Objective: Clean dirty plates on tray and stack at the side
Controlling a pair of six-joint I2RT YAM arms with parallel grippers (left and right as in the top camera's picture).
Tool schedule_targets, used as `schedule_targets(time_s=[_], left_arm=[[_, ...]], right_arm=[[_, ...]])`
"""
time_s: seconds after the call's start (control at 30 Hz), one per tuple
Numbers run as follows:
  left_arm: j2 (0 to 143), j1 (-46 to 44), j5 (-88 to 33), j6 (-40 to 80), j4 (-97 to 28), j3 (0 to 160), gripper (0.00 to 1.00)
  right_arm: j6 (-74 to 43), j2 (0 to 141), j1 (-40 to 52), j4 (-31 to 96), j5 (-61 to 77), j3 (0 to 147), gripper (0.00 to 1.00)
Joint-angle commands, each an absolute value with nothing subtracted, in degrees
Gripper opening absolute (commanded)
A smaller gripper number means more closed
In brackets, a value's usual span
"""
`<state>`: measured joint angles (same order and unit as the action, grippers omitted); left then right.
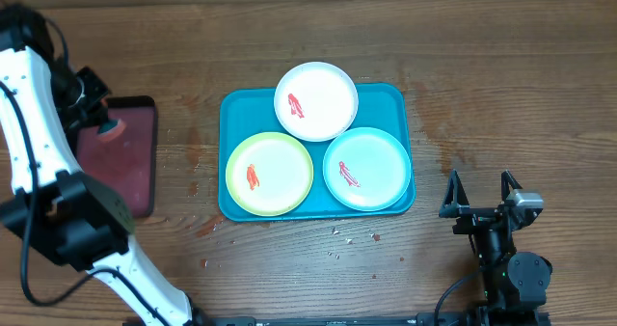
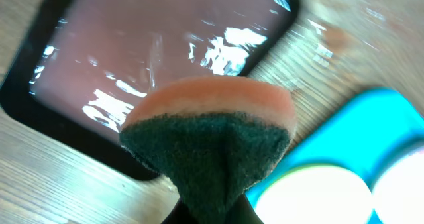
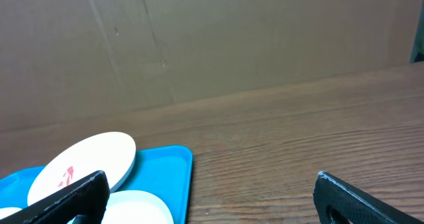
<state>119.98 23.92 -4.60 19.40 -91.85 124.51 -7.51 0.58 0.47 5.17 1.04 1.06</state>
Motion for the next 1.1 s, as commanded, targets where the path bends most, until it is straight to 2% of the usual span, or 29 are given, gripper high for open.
schedule_targets(time_s=[0.0, 0.23, 0.43, 0.53, 0.63, 0.73, 0.87, 0.97, 1.0, 1.03, 1.07], left_arm=[[115.2, 15.9, -9.1, 15.0, -95.1, 124.7, 0.04], [115.2, -2.8, -8.6, 12.8, -91.0, 114.7, 0.05], [115.2, -13.8, -9.2, 13.3, -76.3, 98.0, 0.04], [115.2, -17.9, -11.6, 14.2, -63.1, 88.2, 0.04], [115.2, -18.4, -11.3, 18.1, -60.3, 84.3, 0.04], [114.9, -18.4, -7.0, 20.4, -63.0, 83.8, 0.04], [109.7, -18.4, -8.2, 20.4, -63.9, 82.2, 0.05], [98.1, -18.4, -8.4, 19.5, -57.5, 73.3, 0.04], [94.7, -18.4, -8.4, 19.5, -54.4, 69.1, 0.04], [90.8, -18.4, -8.4, 19.3, -49.4, 63.3, 0.04], [90.2, -18.4, -8.5, 19.3, -47.4, 61.8, 0.04]], right_arm=[[-7.5, 0.2, 0.8, 4.8, 0.5, 0.4, 1.00], [-7.5, 0.2, 0.8, 4.8, 0.5, 0.4, 1.00], [-7.5, 0.2, 0.8, 4.8, 0.5, 0.4, 1.00], [-7.5, 0.2, 0.8, 4.8, 0.5, 0.4, 1.00], [-7.5, 0.2, 0.8, 4.8, 0.5, 0.4, 1.00], [-7.5, 0.2, 0.8, 4.8, 0.5, 0.4, 1.00], [-7.5, 0.2, 0.8, 4.8, 0.5, 0.4, 1.00], [-7.5, 0.2, 0.8, 2.5, 12.0, 0.4, 1.00], [-7.5, 0.2, 0.8, -1.7, 19.5, 0.5, 1.00], [-7.5, 0.2, 0.8, -13.6, 28.7, 0.6, 1.00], [-8.0, 0.2, 0.8, -16.6, 29.3, 1.2, 1.00]])
